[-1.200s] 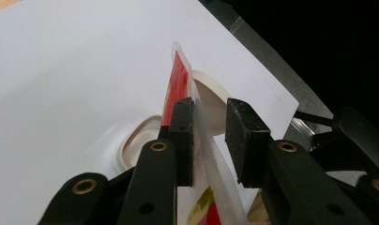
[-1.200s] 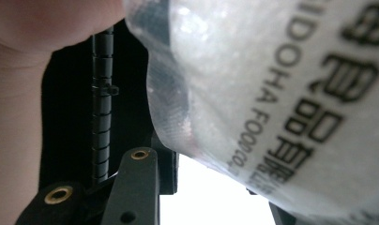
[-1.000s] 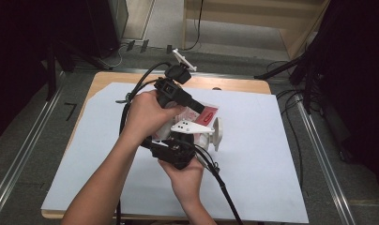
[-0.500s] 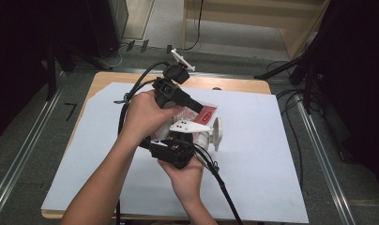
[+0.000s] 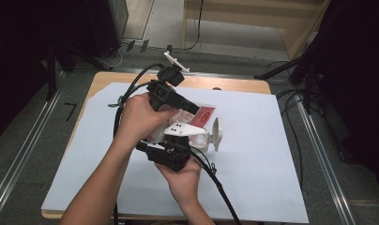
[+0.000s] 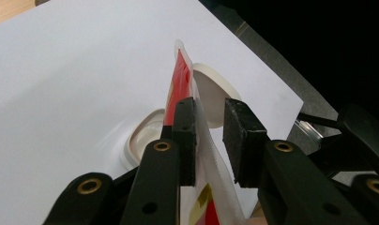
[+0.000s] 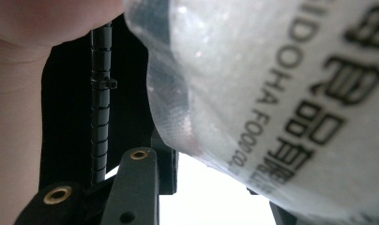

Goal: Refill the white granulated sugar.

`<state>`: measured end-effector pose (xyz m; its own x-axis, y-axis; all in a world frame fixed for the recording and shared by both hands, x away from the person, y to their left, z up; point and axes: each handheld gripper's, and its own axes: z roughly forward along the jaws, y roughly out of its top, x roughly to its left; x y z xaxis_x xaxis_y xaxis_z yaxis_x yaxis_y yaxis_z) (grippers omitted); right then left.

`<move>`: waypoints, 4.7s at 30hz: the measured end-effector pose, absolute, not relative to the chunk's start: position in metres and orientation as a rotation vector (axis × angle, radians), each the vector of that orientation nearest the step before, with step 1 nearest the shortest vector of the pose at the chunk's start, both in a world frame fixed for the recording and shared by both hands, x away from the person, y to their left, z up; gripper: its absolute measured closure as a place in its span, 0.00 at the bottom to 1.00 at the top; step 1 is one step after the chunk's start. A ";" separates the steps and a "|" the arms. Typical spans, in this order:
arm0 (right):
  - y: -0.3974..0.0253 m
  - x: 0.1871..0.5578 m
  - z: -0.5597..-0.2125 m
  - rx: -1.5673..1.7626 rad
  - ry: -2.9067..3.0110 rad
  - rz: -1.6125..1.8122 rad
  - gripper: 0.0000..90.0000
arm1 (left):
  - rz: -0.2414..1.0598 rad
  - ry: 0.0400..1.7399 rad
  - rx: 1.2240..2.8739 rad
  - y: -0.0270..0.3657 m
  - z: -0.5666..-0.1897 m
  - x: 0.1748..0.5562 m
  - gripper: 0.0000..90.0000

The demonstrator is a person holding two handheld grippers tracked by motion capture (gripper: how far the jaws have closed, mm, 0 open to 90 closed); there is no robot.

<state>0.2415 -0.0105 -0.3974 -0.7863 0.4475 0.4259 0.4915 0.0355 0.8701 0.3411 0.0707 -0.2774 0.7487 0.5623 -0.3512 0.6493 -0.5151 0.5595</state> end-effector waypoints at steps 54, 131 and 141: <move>0.017 0.225 -0.423 -0.911 -2.433 -1.868 0.67 | -0.188 0.884 2.231 0.113 -0.292 0.322 0.91; 0.017 0.227 -0.457 -0.896 -2.472 -1.762 0.66 | -0.171 0.825 2.319 0.124 -0.301 0.320 0.97; 0.003 0.237 -0.455 -0.992 -2.434 -1.792 0.65 | -0.174 0.832 2.219 0.145 -0.292 0.320 0.97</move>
<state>0.2365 0.0032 -0.4551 -0.8049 0.4994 0.3207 0.4545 0.1714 0.8741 0.3196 0.1446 -0.2924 0.7798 0.5120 -0.3602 0.6135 -0.5103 0.6027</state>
